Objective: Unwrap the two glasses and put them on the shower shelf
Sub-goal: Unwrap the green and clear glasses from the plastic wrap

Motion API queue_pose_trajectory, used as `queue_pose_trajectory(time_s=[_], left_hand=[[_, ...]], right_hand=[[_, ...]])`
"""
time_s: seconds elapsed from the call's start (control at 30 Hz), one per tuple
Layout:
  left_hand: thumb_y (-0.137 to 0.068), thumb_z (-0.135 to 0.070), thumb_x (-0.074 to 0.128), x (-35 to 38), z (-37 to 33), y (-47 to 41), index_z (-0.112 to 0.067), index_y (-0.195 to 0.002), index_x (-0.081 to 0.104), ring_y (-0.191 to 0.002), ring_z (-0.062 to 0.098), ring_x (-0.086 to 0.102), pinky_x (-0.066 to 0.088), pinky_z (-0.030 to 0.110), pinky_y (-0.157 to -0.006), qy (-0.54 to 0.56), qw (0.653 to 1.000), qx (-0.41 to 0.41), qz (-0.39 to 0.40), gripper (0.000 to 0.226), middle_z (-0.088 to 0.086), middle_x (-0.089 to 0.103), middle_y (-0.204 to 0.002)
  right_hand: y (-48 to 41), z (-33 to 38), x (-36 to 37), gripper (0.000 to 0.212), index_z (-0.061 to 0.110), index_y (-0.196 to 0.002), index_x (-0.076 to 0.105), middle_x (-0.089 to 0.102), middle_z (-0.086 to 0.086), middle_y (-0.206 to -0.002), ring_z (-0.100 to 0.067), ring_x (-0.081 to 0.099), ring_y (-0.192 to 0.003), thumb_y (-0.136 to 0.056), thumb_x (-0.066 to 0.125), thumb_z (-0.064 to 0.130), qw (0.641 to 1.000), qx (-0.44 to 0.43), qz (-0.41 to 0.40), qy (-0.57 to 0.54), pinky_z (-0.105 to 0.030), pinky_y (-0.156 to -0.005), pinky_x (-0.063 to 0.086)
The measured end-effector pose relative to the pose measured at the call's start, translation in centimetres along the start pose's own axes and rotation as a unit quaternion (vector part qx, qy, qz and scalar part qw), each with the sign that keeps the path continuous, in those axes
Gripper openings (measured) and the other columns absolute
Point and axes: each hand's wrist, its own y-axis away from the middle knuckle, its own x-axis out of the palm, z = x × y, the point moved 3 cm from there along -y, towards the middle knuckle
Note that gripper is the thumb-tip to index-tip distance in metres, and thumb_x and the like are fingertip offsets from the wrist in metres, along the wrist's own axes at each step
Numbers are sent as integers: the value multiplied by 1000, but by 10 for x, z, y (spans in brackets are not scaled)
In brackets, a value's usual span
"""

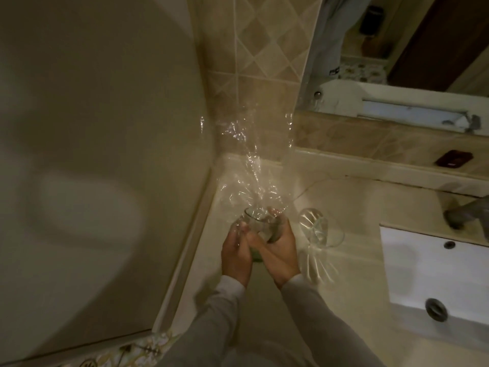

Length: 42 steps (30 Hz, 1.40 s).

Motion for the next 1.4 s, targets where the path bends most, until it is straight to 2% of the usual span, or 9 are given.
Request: queue_pose_trajectory(time_s=[0.17, 0.33, 0.43, 0.53, 0.63, 0.93, 1.1, 1.23, 1.4], left_hand=[[-85, -77, 44, 2, -10, 2, -19, -104, 76, -99, 29, 71, 55, 51, -91, 47, 998, 24, -24, 69, 9, 78, -101], [-96, -68, 34, 1, -27, 7, -31, -97, 72, -91, 4, 70, 55, 24, -80, -95, 980, 172, 15, 53, -10, 75, -95], [-95, -62, 43, -7, -44, -6, -23, -91, 67, -107, -5, 55, 47, 21, -93, -204, 943, 262, 1, 46, -13, 53, -114], [-78, -69, 53, -8, -73, -27, -32, -108, 72, -120, 18, 62, 49, 37, -97, -15, 995, 74, 68, 52, 1, 67, -126], [-70, -67, 70, 2, -89, -38, -27, -137, 55, -121, 31, 64, 51, 49, -100, 91, 982, -45, 159, 80, 8, 68, -130], [-69, -46, 81, 17, -78, -32, -27, -130, 57, -102, 8, 72, 56, 27, -88, 48, 979, -22, 199, 69, -6, 78, -104], [-64, -43, 89, 19, -78, -27, -20, -138, 53, -122, 30, 63, 48, 48, -106, 63, 975, -14, 215, 85, 12, 70, -126], [-69, -27, 83, 19, -77, -25, -15, -136, 54, -124, 35, 61, 44, 53, -110, 85, 976, -25, 196, 74, 17, 70, -124], [-64, -42, 89, 17, -72, -25, -18, -133, 57, -113, 28, 69, 56, 45, -93, 114, 977, -52, 171, 80, 10, 73, -121]], right_hand=[[2, 20, 0, 89, -12, -136, 42, 66, -36, -121, -40, 71, -107, -58, 83, -26, 997, -27, 68, -22, -36, -88, 60], [1, 36, -7, 84, -18, -129, 48, 69, -34, -118, -30, 74, -101, -54, 85, -18, 994, -58, 87, -12, -33, -86, 60], [1, 44, -19, 84, -18, -129, 48, 70, -29, -117, -32, 74, -103, -55, 89, -17, 995, -59, 81, 22, -37, -88, 60], [2, 49, -28, 88, -20, -129, 46, 68, -31, -118, -28, 73, -100, -53, 90, -21, 993, -40, 98, 44, -35, -84, 60], [6, 49, -18, 91, -14, -134, 48, 70, -28, -119, -32, 72, -108, -54, 90, -23, 988, -3, 145, 54, -37, -90, 58], [8, 56, -15, 98, -3, -138, 49, 68, -23, -129, -37, 65, -123, -52, 91, -23, 984, 14, 161, 71, -41, -98, 55], [13, 51, -16, 82, -8, -126, 58, 77, -15, -112, -28, 74, -106, -53, 93, -18, 985, -20, 141, 101, -33, -86, 58], [8, 53, -15, 90, -3, -131, 56, 74, -18, -117, -34, 71, -113, -52, 100, 0, 979, -21, 152, 135, -50, -98, 56], [2, 56, -19, 94, 13, -132, 59, 75, -8, -121, -26, 71, -116, -51, 105, 28, 958, -4, 173, 230, -55, -103, 52]])
